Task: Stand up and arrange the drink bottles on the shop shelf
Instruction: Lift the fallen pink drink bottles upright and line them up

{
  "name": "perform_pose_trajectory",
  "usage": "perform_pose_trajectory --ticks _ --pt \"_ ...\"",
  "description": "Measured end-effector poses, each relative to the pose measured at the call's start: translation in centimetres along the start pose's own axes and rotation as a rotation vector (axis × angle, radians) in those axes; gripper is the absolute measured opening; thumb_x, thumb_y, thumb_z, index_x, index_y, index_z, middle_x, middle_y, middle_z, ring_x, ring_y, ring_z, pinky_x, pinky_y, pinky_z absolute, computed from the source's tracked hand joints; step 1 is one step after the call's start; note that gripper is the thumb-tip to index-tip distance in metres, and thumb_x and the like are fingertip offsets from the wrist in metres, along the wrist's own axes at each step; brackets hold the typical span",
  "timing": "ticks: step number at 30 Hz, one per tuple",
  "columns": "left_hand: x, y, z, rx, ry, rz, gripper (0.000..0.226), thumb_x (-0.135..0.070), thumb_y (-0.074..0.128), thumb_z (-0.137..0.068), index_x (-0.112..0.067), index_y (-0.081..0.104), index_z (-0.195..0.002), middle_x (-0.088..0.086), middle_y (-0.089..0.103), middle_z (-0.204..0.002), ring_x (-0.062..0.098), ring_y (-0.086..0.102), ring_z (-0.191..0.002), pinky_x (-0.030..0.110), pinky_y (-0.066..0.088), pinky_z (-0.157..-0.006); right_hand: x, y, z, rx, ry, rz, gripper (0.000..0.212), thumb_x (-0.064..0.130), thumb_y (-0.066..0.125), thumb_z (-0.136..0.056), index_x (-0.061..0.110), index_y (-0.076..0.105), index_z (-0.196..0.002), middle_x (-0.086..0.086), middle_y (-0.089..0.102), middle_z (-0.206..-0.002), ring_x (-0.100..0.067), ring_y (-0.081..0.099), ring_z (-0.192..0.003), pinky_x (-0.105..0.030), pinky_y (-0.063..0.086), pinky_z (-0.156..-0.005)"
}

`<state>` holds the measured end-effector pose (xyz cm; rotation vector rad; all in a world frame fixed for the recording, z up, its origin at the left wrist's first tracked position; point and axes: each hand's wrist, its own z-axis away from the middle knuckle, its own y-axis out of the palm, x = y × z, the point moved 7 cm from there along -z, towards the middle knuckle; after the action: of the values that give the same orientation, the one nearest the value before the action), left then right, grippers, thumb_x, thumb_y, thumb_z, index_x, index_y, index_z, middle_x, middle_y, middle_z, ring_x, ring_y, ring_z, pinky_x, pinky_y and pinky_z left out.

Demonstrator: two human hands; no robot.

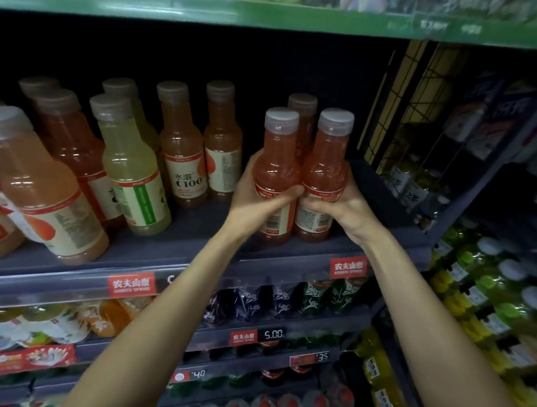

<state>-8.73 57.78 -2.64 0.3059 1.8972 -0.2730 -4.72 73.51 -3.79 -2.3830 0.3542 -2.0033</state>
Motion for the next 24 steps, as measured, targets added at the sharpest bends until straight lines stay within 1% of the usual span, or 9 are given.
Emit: perform_pose_trajectory --ticks 4,8,10,12,15,18,21,22,24 --pt "0.7 4.7 -1.5 0.095 0.003 0.031 0.069 -0.011 0.082 -0.073 -0.021 0.044 -0.129 -0.006 0.063 -0.118 0.001 0.063 -0.106 0.015 0.050 -0.082 -1.2 -4.9 0.7 -0.127 0.065 0.040 0.090 0.009 0.086 -0.059 0.009 0.037 -0.136 -0.006 0.063 -0.118 -0.014 0.063 -0.108 -0.026 0.051 -0.091" --pt "0.9 8.5 -2.9 0.157 0.017 0.040 0.063 -0.014 0.082 -0.074 -0.027 0.044 -0.123 -0.011 0.063 -0.113 -0.002 0.063 -0.101 0.014 0.050 -0.082 -1.6 -8.6 0.9 -0.231 0.088 0.060 0.086 0.008 0.081 -0.059 0.005 0.039 -0.134 -0.010 0.064 -0.117 -0.018 0.064 -0.105 -0.024 0.052 -0.084" --pt "1.2 9.8 -4.0 0.171 0.025 0.031 0.063 -0.013 0.081 -0.074 -0.027 0.044 -0.123 -0.011 0.062 -0.111 -0.003 0.062 -0.099 0.014 0.050 -0.081 -1.9 -10.0 0.8 -0.284 0.095 0.041 0.083 -0.001 0.081 -0.064 0.009 0.039 -0.134 -0.007 0.064 -0.117 -0.016 0.063 -0.105 -0.025 0.050 -0.085" --pt "1.7 10.6 -5.1 0.178 0.035 0.031 0.063 -0.012 0.081 -0.075 -0.026 0.044 -0.124 -0.010 0.062 -0.111 -0.004 0.062 -0.098 0.015 0.049 -0.082 -1.9 -10.6 0.4 -0.302 0.092 0.039 0.082 -0.002 0.081 -0.065 0.013 0.038 -0.133 -0.004 0.063 -0.117 -0.015 0.062 -0.107 -0.028 0.050 -0.088" --pt "2.2 11.5 -6.4 0.168 0.041 0.031 0.064 -0.014 0.081 -0.075 -0.026 0.042 -0.125 -0.013 0.061 -0.110 -0.006 0.062 -0.097 0.015 0.049 -0.083 -1.5 -11.2 -0.4 -0.341 0.099 0.072 0.086 0.011 0.086 -0.062 0.017 0.036 -0.133 -0.004 0.061 -0.122 -0.016 0.060 -0.111 -0.038 0.049 -0.096" --pt "2.4 12.2 -7.3 0.149 0.034 0.028 0.071 -0.019 0.080 -0.077 -0.024 0.036 -0.132 -0.017 0.058 -0.111 -0.011 0.059 -0.097 0.014 0.048 -0.085 -1.4 -11.7 -1.0 -0.405 0.099 0.136 0.093 0.031 0.089 -0.059 0.011 0.037 -0.134 -0.006 0.060 -0.124 -0.018 0.060 -0.112 -0.043 0.049 -0.098" --pt "2.4 12.8 -7.4 0.175 0.027 0.002 0.089 -0.028 0.076 -0.081 -0.022 0.017 -0.148 -0.017 0.053 -0.120 -0.006 0.056 -0.108 0.024 0.045 -0.097 -0.6 -11.7 -0.3 -0.492 0.106 0.348 0.082 0.043 0.079 -0.072 0.015 0.035 -0.136 0.003 0.056 -0.125 -0.016 0.057 -0.115 -0.034 0.047 -0.096" --pt "2.5 12.9 -7.3 0.182 0.025 -0.020 0.093 -0.031 0.074 -0.083 -0.023 0.009 -0.150 -0.014 0.052 -0.125 -0.002 0.055 -0.112 0.026 0.044 -0.099 -0.3 -11.6 0.0 -0.512 0.102 0.465 0.084 0.049 0.073 -0.075 0.016 0.031 -0.140 0.002 0.054 -0.128 -0.018 0.055 -0.117 -0.034 0.046 -0.095" --pt "2.2 13.0 -6.9 0.192 0.033 -0.080 0.098 -0.039 0.070 -0.085 -0.024 -0.001 -0.151 -0.006 0.048 -0.134 0.007 0.052 -0.120 0.031 0.041 -0.101 0.0 -11.4 0.4 -0.524 0.188 0.729 0.095 0.059 0.059 -0.082 0.016 0.009 -0.150 -0.008 0.043 -0.143 -0.026 0.049 -0.124 -0.040 0.045 -0.095"
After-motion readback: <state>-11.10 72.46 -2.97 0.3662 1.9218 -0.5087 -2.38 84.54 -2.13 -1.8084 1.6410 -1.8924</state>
